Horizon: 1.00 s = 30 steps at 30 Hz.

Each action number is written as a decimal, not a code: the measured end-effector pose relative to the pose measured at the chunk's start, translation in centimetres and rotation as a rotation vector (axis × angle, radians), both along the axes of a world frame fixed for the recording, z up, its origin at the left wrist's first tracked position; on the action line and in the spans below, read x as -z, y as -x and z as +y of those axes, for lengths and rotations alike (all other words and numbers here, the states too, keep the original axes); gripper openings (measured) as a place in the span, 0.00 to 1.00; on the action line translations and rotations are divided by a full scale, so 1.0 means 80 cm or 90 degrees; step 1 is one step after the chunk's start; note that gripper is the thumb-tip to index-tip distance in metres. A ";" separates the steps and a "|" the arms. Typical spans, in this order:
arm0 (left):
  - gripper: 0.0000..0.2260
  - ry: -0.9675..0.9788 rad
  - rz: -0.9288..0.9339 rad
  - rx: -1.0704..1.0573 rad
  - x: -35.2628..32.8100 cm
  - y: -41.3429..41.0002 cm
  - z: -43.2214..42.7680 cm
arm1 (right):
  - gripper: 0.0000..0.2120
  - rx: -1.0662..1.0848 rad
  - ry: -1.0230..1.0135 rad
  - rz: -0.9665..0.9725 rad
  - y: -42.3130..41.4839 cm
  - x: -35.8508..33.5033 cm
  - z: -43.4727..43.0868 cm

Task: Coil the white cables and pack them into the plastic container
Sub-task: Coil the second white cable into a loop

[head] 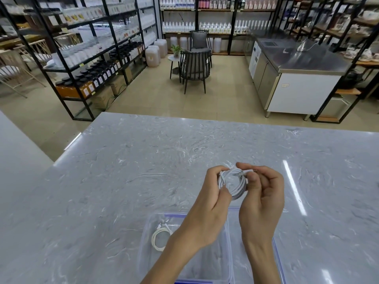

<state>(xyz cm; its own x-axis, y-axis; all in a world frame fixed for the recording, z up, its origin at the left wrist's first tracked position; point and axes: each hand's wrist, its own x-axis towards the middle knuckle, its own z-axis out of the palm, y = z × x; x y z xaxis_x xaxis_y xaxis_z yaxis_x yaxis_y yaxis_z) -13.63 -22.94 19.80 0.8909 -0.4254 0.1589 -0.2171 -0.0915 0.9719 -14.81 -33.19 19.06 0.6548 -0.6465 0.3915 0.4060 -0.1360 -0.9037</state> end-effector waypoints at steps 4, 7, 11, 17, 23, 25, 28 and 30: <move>0.07 -0.040 -0.003 0.031 -0.001 0.000 0.000 | 0.06 -0.001 -0.068 0.017 -0.001 -0.001 -0.012; 0.08 -0.077 -0.018 0.045 0.002 -0.002 0.005 | 0.05 -0.052 -0.125 0.060 -0.002 0.001 -0.022; 0.14 -0.047 -0.022 0.035 0.011 -0.012 0.020 | 0.05 -0.133 -0.160 0.090 0.001 0.010 -0.012; 0.19 -0.039 0.024 -0.007 0.032 -0.025 0.049 | 0.10 -0.281 -0.048 0.221 0.001 0.027 0.012; 0.21 -0.037 0.111 -0.086 0.073 -0.014 0.070 | 0.11 -0.332 -0.024 0.307 0.000 0.056 0.014; 0.21 -0.042 0.176 -0.130 0.097 -0.004 0.079 | 0.12 -0.376 -0.042 0.355 0.006 0.076 0.018; 0.20 -0.056 0.278 -0.168 0.135 0.016 0.093 | 0.13 -0.432 -0.087 0.448 0.024 0.115 0.026; 0.18 -0.033 0.350 -0.184 0.157 0.033 0.101 | 0.12 -0.479 -0.136 0.510 0.036 0.140 0.029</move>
